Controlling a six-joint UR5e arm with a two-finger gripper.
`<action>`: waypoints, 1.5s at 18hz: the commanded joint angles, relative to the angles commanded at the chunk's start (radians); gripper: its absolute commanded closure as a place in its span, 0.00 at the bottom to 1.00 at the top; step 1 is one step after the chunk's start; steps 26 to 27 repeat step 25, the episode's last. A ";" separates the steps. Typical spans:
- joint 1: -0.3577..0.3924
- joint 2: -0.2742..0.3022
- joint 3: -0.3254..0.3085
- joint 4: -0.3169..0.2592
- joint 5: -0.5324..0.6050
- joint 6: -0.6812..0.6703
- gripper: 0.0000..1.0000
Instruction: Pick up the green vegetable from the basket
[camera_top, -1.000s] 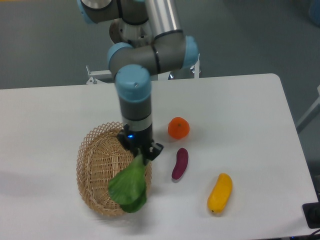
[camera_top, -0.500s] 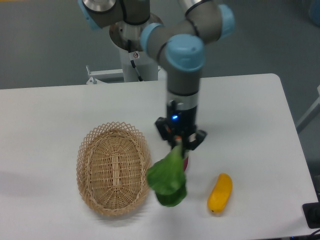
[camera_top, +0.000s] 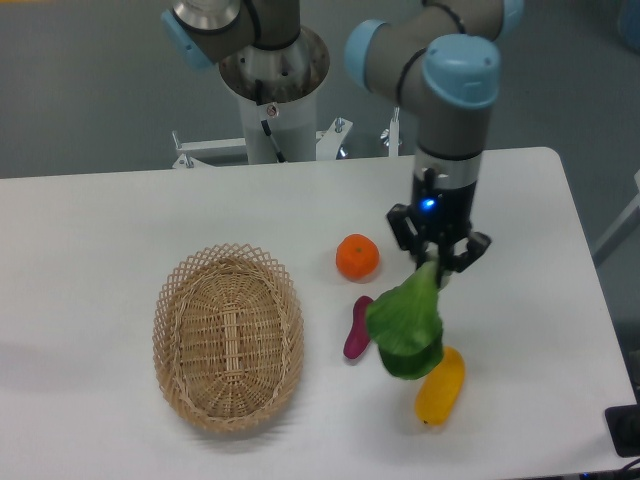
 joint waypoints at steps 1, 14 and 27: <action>0.006 0.000 0.000 -0.002 0.008 0.015 0.77; 0.005 -0.008 0.020 0.000 0.017 0.022 0.76; 0.006 -0.005 0.012 -0.003 0.017 0.023 0.77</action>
